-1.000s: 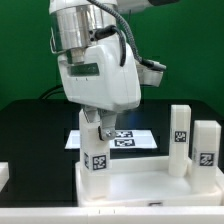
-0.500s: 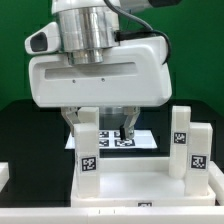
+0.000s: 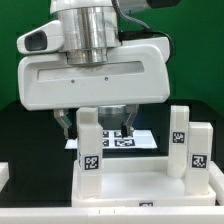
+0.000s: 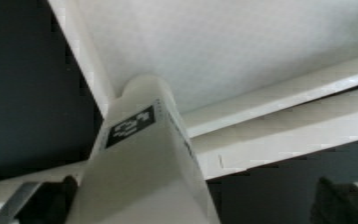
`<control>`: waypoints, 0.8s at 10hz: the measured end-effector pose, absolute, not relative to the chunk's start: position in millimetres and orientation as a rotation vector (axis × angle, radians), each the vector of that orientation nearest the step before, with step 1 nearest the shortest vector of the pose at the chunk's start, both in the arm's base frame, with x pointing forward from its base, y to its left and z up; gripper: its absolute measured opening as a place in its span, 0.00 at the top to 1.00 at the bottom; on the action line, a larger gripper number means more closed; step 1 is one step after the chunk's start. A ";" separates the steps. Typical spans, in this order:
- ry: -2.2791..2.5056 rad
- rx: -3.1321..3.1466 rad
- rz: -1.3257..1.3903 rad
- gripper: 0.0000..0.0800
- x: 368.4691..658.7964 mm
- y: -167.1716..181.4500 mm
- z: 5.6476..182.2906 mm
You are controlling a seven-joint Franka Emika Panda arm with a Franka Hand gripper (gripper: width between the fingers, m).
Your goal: Assemble desk
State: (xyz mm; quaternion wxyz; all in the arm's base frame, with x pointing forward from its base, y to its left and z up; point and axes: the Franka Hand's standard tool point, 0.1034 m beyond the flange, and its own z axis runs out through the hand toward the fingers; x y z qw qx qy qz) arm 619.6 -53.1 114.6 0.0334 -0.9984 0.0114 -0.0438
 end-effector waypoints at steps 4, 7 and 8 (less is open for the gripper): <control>-0.193 -3.083 -0.135 0.32 618.5 -60.2 114.0; -0.041 -3.084 -0.132 0.64 618.5 -60.4 114.0; 0.091 -3.080 -0.128 0.64 618.5 -60.8 114.1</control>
Offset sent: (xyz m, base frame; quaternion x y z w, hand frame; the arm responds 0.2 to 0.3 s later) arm 0.0000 0.0000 0.0000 0.0000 0.0000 0.0650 0.9979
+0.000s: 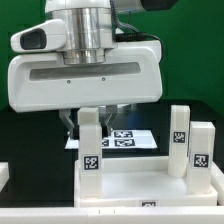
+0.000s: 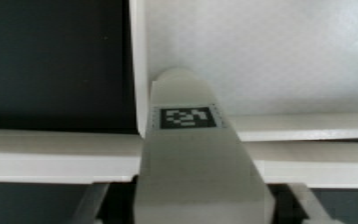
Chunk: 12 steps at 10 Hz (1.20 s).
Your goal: Assemble desk
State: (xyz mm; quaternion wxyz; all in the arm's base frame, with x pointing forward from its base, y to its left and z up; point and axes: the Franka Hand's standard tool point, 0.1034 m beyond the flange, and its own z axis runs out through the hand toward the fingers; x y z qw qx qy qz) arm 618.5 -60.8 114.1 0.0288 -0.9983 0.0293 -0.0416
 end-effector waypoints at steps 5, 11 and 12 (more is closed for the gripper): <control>1.296 -2.697 -0.131 0.64 626.8 -63.7 120.2; 2.041 -2.109 -0.048 0.64 624.6 -57.1 114.1; 2.126 -2.004 -0.027 0.64 624.9 -56.8 114.4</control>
Offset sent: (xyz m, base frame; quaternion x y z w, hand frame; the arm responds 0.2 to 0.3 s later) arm -0.0075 0.0124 -0.0118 0.0646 0.0158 0.5287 0.8462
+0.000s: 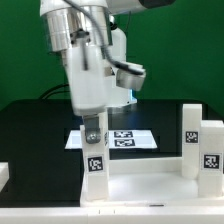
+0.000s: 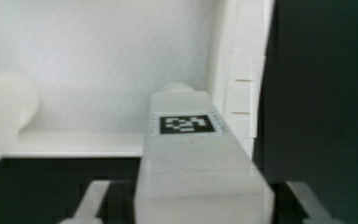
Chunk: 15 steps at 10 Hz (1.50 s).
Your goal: Assemble desk
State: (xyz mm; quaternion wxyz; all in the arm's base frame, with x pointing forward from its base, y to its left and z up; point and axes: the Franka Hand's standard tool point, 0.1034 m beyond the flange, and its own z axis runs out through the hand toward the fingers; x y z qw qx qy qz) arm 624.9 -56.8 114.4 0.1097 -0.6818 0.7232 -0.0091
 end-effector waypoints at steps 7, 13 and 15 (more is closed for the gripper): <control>1.612 -2.445 -0.090 0.21 623.2 -50.1 110.2; 0.804 -2.901 -0.167 0.19 622.1 -50.5 108.2; 0.552 -2.985 -0.141 0.19 619.6 -47.7 106.4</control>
Offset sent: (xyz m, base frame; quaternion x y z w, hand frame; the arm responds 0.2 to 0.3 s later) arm 0.0000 0.0000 0.0000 0.0000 0.0000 -0.0650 0.9979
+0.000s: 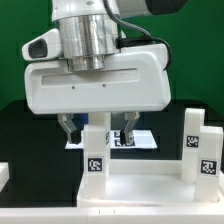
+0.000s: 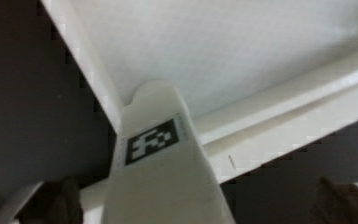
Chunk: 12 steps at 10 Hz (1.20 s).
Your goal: Assemble desk
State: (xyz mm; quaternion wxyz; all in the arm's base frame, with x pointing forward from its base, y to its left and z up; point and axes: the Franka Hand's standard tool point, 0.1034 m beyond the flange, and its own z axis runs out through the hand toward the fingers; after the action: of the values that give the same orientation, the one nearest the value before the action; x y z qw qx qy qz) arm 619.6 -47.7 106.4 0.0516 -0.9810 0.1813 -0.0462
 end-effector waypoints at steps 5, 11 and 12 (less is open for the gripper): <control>0.658 -2.959 -0.136 0.50 619.6 -49.0 106.3; 1.739 -2.414 -0.035 0.64 621.5 -45.8 109.7; 1.804 -2.363 -0.027 0.64 621.6 -44.2 109.6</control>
Offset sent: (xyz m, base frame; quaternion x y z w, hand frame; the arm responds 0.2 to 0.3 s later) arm 0.0000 0.0000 0.0000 0.0000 0.0000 0.0000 1.0000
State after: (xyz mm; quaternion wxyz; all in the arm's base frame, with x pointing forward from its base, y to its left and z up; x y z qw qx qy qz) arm 621.6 -44.2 109.6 0.0843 -0.7919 0.6047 -0.0090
